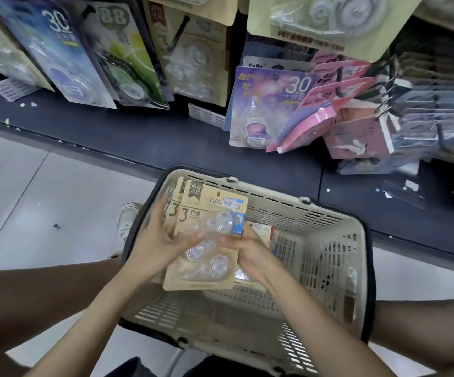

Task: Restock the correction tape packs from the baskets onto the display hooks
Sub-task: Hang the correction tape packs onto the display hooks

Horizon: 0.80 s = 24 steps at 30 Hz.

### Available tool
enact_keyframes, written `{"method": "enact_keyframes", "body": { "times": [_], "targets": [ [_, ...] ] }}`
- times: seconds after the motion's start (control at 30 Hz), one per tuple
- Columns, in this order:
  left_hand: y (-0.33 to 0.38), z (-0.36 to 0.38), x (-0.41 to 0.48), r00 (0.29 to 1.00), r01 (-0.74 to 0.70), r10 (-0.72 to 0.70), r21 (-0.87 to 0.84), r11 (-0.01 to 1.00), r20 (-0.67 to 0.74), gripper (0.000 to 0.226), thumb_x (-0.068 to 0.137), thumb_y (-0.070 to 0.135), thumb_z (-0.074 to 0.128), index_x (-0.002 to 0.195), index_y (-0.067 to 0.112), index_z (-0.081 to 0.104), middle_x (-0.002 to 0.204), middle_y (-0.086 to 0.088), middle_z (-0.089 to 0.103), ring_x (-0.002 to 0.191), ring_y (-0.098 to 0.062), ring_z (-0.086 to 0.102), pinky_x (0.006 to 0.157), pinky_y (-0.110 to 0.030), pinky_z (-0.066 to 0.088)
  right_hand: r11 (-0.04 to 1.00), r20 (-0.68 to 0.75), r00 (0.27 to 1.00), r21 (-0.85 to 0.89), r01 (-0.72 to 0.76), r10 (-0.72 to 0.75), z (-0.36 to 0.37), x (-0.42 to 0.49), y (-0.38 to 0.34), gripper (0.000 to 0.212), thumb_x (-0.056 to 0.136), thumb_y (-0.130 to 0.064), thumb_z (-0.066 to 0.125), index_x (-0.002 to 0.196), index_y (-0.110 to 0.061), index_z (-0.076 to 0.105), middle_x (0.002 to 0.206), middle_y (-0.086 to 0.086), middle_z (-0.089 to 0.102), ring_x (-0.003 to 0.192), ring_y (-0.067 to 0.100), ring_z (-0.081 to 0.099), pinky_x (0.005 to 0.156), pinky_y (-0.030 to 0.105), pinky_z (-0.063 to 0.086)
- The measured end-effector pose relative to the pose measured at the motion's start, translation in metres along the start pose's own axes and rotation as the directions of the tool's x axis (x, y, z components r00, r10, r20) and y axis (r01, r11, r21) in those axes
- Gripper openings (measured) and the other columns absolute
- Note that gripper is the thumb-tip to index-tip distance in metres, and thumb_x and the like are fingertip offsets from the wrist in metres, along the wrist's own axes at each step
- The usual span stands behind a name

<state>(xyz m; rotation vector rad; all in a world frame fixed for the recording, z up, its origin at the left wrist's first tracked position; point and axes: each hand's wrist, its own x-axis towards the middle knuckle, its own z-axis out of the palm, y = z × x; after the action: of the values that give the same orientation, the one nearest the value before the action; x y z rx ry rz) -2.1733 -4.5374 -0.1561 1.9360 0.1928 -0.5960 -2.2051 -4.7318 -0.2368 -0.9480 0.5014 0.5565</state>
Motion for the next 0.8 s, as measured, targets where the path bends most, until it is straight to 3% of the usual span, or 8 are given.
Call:
{"method": "enact_keyframes", "body": {
  "times": [0.1,0.2,0.3,0.4,0.53,0.7,0.8],
  "targets": [
    [-0.005,0.005,0.002,0.997,0.057,-0.058,-0.013,0.998,-0.059,0.082,0.042,0.058,0.084,0.115,0.041,0.052,0.108,0.013,0.072,0.1,-0.008,0.069,0.094,-0.044,0.054,0.999,-0.025,0.999,-0.016,-0.032,0.031,0.0,0.005,0.01,0.069,0.066,-0.004,0.075,0.131,-0.005,0.051,0.121,0.015,0.068,0.107,0.029,0.067,0.086,0.039,0.054],
    [-0.008,0.002,0.009,0.988,0.056,-0.041,0.094,0.994,-0.152,0.084,0.052,0.052,0.087,0.124,0.033,0.05,0.109,0.01,0.071,0.099,-0.015,0.068,0.09,-0.04,0.052,0.996,-0.188,0.979,-0.002,-0.085,0.084,-0.029,0.007,0.021,0.067,0.069,-0.006,0.08,0.13,-0.013,0.051,0.119,0.009,0.068,0.106,0.025,0.066,0.087,0.036,0.051],
    [-0.011,-0.008,0.018,0.964,0.05,-0.009,0.146,0.988,-0.265,0.072,0.069,0.026,0.088,0.129,0.027,0.047,0.104,0.01,0.07,0.094,-0.017,0.068,0.086,-0.038,0.051,0.98,-0.502,0.862,-0.124,-0.158,0.076,-0.074,0.006,0.036,0.059,0.079,-0.003,0.076,0.13,-0.012,0.048,0.125,0.007,0.06,0.109,0.024,0.061,0.088,0.035,0.048],
    [-0.012,-0.013,0.025,0.961,0.038,0.01,0.168,0.985,-0.276,0.07,0.07,0.022,0.088,0.125,0.032,0.046,0.098,0.02,0.067,0.083,-0.006,0.068,0.082,-0.038,0.054,0.967,-0.657,0.751,-0.148,-0.205,0.059,-0.107,0.01,0.055,0.061,0.077,-0.001,0.079,0.131,-0.008,0.049,0.125,0.013,0.062,0.111,0.032,0.062,0.097,0.047,0.05],
    [-0.012,-0.01,0.024,0.962,0.031,0.032,0.224,0.974,-0.272,0.07,0.072,0.022,0.087,0.127,0.033,0.045,0.094,0.029,0.061,0.07,0.015,0.06,0.067,-0.02,0.044,0.939,-0.649,0.759,-0.233,-0.255,0.045,-0.112,0.027,0.069,0.047,0.077,-0.001,0.08,0.117,-0.012,0.059,0.111,0.007,0.07,0.101,0.027,0.068,0.094,0.052,0.054],
    [-0.01,-0.013,0.024,0.963,0.039,0.047,0.307,0.951,-0.267,0.075,0.074,0.024,0.086,0.135,0.027,0.043,0.09,0.034,0.054,0.073,0.005,0.055,0.074,-0.03,0.043,0.931,-0.743,0.67,-0.252,-0.264,-0.011,-0.1,0.042,0.074,0.044,0.075,-0.004,0.082,0.111,-0.012,0.057,0.102,0.003,0.067,0.096,0.026,0.065,0.09,0.041,0.054],
    [-0.009,-0.012,0.023,0.963,0.035,0.056,0.33,0.943,-0.263,0.076,0.075,0.024,0.085,0.137,0.024,0.042,0.09,0.027,0.057,0.072,0.0,0.056,0.075,-0.03,0.044,0.951,-0.711,0.703,-0.203,-0.232,0.02,-0.096,0.042,0.069,0.038,0.078,-0.003,0.079,0.112,-0.009,0.063,0.104,0.006,0.067,0.097,0.024,0.062,0.087,0.034,0.051]
  ]
}}
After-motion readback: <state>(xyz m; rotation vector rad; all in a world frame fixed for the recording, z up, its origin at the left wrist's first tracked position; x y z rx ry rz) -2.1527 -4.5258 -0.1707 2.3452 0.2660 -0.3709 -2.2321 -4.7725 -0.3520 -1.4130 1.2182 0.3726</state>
